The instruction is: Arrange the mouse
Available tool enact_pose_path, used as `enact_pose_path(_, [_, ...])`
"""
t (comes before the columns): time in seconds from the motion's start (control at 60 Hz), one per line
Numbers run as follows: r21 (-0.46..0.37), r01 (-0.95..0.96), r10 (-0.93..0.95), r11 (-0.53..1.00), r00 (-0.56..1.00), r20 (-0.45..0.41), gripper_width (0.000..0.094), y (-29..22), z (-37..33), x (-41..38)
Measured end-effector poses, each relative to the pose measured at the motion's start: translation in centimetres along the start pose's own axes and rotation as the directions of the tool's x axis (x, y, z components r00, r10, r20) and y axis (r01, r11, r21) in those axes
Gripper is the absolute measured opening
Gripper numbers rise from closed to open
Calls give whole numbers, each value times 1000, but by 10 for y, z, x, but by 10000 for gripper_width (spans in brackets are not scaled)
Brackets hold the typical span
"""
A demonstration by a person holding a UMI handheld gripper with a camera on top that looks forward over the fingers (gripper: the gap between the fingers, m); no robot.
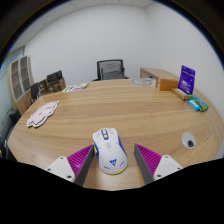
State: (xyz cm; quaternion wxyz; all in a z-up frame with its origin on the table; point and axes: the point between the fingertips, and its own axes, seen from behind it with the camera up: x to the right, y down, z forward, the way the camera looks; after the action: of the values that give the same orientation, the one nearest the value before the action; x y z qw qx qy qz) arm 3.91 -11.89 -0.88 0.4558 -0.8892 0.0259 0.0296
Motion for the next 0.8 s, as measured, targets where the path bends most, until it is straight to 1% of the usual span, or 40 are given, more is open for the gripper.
enact_pose_path(0.05, [16, -8, 8, 1000, 1000, 11, 833, -9, 7, 1])
enact_pose_path(0.133, [4, -4, 4, 1000, 1000, 1, 827, -15, 19, 6])
enact_pose_path(0.183, [5, -15, 15, 1000, 1000, -2, 799, -20, 25, 8])
enact_pose_path(0.217, [10, -26, 26, 1000, 1000, -1, 753, -23, 27, 7])
enact_pose_path(0.25, [12, -35, 36, 999, 999, -7, 672, -24, 30, 9])
enact_pose_path(0.267, [11, -40, 40, 999, 999, -12, 614, -24, 31, 9])
enact_pose_path(0.283, [10, -45, 45, 999, 999, -17, 526, -24, 32, 10])
enact_pose_path(0.367, [5, -73, 73, 997, 996, -50, 518, -24, 32, 15])
enact_pose_path(0.467, [8, -73, 73, 997, 994, -85, 448, -23, 32, 15])
enact_pose_path(0.55, [-25, -90, 86, 996, 990, -111, 382, -24, 31, 14])
enact_pose_path(0.583, [-33, -77, 72, 997, 990, -123, 374, -27, 30, 8])
enact_pose_path(0.65, [-20, -49, 47, 999, 994, -99, 375, -44, 30, -24])
enact_pose_path(0.733, [8, -26, 27, 1000, 998, -62, 375, -74, 35, -89])
enact_pose_path(0.8, [27, -27, 29, 999, 998, -59, 374, -96, 50, -144])
